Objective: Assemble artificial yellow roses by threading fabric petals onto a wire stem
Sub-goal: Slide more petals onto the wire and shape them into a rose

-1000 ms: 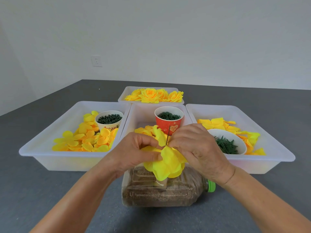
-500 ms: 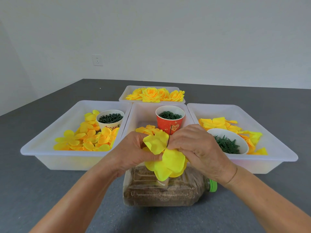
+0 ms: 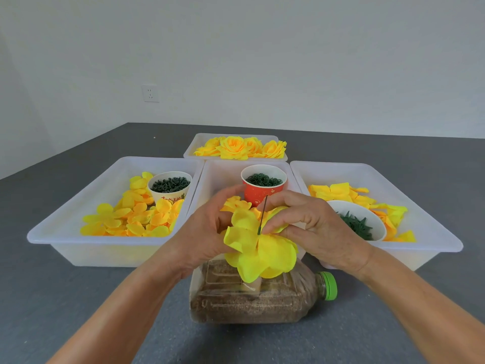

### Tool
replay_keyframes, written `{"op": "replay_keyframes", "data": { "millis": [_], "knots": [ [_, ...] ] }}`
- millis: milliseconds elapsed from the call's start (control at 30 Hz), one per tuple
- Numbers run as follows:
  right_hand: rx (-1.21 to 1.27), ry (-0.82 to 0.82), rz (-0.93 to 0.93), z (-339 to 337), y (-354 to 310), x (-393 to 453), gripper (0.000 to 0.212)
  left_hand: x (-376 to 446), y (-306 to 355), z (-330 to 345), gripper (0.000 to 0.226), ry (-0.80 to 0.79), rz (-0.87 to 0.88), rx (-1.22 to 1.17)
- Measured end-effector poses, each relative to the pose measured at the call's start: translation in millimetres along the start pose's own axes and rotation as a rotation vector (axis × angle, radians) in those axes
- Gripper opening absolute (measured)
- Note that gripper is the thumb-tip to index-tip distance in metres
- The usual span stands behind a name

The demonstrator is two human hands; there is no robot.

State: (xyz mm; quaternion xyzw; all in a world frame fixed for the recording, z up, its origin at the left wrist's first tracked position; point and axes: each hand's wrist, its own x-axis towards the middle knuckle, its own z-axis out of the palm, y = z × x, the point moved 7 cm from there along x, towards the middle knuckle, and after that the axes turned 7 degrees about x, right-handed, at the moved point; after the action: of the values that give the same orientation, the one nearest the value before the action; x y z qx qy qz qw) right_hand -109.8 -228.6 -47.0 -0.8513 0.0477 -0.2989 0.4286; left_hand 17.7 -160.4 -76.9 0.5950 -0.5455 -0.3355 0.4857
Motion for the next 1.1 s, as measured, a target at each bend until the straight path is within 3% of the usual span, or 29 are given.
{"op": "replay_keyframes", "data": {
  "millis": [100,467,733,900,1100],
  "knots": [
    [-0.009,0.009,0.011,0.9,1.2,-0.6,0.021,0.0,2.8,0.5,0.089,-0.013,0.047,0.001],
    [-0.186,-0.048,0.003,2.6,-6.3,-3.2,0.02,-1.3,-2.0,1.0,0.046,-0.019,-0.029,-0.02],
    [-0.373,-0.105,-0.063,5.6,-19.2,-1.0,0.023,-1.8,-1.0,-1.3,0.047,-0.005,-0.022,0.028],
    [-0.399,-0.106,-0.008,3.6,-16.9,-3.1,0.025,-6.8,13.7,-10.2,0.048,0.084,0.11,0.235],
    [-0.384,-0.067,0.002,3.6,-18.0,-5.4,0.023,-12.9,30.5,-5.0,0.027,0.069,0.308,0.435]
  ]
}}
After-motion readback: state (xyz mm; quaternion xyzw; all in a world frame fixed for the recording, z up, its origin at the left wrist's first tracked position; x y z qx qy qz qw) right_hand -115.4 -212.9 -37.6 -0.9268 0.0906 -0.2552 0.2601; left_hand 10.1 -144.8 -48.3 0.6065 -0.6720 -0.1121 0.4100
